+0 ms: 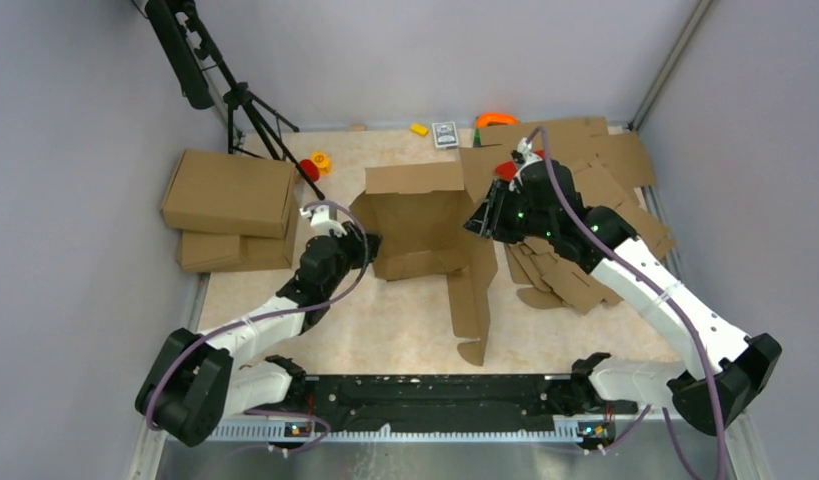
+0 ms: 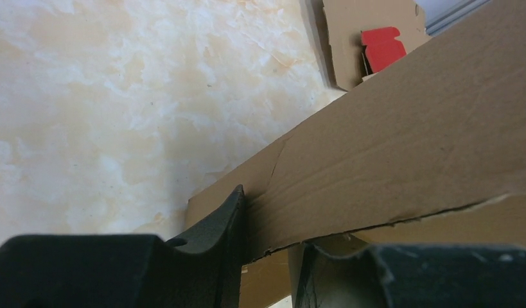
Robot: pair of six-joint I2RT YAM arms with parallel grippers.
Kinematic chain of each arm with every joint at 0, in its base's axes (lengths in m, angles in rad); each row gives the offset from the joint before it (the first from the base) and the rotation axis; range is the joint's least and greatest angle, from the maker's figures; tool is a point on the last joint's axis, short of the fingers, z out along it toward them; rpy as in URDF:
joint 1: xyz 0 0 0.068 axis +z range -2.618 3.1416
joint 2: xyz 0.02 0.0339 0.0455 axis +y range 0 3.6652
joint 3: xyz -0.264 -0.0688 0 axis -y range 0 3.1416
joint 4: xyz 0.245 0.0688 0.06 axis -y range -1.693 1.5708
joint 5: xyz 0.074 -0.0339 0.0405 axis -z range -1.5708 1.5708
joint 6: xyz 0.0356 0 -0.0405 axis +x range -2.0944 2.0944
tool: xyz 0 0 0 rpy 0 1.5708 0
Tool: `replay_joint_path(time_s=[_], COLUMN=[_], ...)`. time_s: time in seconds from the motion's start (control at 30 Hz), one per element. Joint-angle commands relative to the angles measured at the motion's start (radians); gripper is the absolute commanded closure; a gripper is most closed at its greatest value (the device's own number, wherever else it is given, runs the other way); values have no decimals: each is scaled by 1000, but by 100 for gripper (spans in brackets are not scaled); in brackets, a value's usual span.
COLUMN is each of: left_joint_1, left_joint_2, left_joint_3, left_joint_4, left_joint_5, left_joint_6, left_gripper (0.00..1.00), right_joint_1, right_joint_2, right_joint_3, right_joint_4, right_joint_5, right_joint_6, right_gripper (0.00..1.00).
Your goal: Fold the paper box
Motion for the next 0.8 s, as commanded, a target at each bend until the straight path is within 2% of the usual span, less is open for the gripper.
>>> replay_joint_path(time_s=[0.0,0.23,0.47,0.57,0.63,0.77], left_joint_1=[-10,-16,-25,-26,-25,-25], left_joint_2=[9,19,43,40,29,1], left_joint_3=[14,44,71,69,63,52], left_joint_4=[78,51,80,76,69,48], left_joint_5=[24,-26,-29,-36,-45,-63], left_joint_6=[-110,-55,-63,-24,22,144], left_gripper=[72,74,74,81,86,92], right_joint_1=[-4,-11,-49,-91,-109,-137], right_joint_2=[-14,15,4,-13,-26,-42], right_joint_3=[-55,-15,-95,-117,-108,-70], right_joint_4=[146,184,264,246,195,84], right_joint_5=[-34,-137,-253,-262,-228,-176], right_joint_6=[103,126,186,156,106,8], right_gripper=[74,74,72,58,54,34])
